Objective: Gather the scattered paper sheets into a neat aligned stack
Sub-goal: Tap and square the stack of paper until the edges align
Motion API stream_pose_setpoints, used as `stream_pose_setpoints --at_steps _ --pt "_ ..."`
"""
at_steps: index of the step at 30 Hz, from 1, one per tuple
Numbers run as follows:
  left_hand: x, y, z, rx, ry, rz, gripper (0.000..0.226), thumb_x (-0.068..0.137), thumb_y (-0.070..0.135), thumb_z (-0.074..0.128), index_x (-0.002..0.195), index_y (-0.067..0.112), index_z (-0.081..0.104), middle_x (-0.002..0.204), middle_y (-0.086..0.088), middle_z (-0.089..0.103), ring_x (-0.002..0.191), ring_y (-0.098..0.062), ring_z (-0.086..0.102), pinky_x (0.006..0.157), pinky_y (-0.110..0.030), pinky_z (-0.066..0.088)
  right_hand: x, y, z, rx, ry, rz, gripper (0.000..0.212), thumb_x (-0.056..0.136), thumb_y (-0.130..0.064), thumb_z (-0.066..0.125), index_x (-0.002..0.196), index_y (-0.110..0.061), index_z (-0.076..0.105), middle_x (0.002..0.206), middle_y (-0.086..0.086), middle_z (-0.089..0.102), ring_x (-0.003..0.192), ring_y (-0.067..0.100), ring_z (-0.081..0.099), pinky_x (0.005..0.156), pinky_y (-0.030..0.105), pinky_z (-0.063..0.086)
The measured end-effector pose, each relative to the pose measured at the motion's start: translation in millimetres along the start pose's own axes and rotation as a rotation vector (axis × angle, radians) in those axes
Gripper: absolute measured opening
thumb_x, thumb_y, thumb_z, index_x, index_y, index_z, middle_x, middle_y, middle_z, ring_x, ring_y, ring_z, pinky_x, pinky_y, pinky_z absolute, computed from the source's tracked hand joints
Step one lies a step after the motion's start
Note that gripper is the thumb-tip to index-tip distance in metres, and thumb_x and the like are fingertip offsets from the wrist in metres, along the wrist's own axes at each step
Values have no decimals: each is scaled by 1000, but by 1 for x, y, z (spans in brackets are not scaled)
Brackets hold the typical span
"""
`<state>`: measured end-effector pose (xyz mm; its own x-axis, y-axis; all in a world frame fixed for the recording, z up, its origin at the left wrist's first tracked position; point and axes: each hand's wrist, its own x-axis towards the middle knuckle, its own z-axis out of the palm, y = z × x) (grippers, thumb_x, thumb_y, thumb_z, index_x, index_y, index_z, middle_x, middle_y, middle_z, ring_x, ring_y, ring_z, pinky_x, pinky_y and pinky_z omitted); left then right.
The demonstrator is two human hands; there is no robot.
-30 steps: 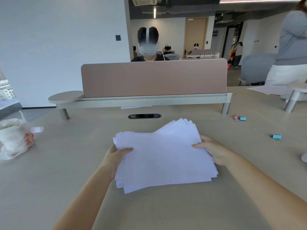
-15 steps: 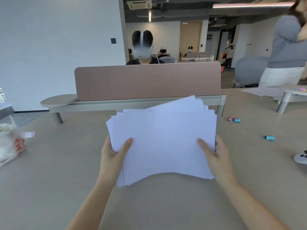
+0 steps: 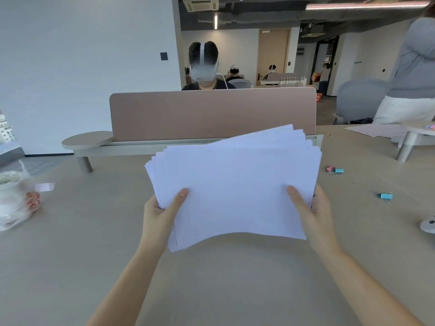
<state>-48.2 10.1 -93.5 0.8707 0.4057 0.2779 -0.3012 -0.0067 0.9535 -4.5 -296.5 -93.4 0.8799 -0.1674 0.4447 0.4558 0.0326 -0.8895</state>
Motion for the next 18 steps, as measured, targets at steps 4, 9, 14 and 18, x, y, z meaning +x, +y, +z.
stream_pose_setpoints --at_steps 4,9,14,18 --pt "-11 -17 1 9 -50 -195 46 73 45 93 102 11 83 100 -5 88 94 -26 84 79 -42 66 -15 16 1 -64 -93 126 24 97 -20 68 120 -24 69 112 -17 78 105 3 73 79 16 57" --pt "-15 -4 2 45 -25 -172 15 96 23 79 102 10 83 100 -4 88 94 -27 84 77 -39 68 2 3 -5 -66 -142 205 21 95 -19 70 115 -25 71 109 -10 80 100 11 77 86 35 62" --pt "13 34 -31 -1 -41 71 55 92 34 78 146 32 64 141 6 74 128 -17 72 106 -41 54 45 -68 -11 -184 -284 79 16 93 -17 72 106 -27 74 107 -6 81 85 6 78 73 23 62" --pt "36 93 -35 244 -148 299 91 76 47 84 159 41 46 159 23 55 144 8 52 115 -21 40 77 -140 -1 -546 -537 -169 16 93 -26 73 108 -28 75 103 -15 79 89 3 76 73 24 58"
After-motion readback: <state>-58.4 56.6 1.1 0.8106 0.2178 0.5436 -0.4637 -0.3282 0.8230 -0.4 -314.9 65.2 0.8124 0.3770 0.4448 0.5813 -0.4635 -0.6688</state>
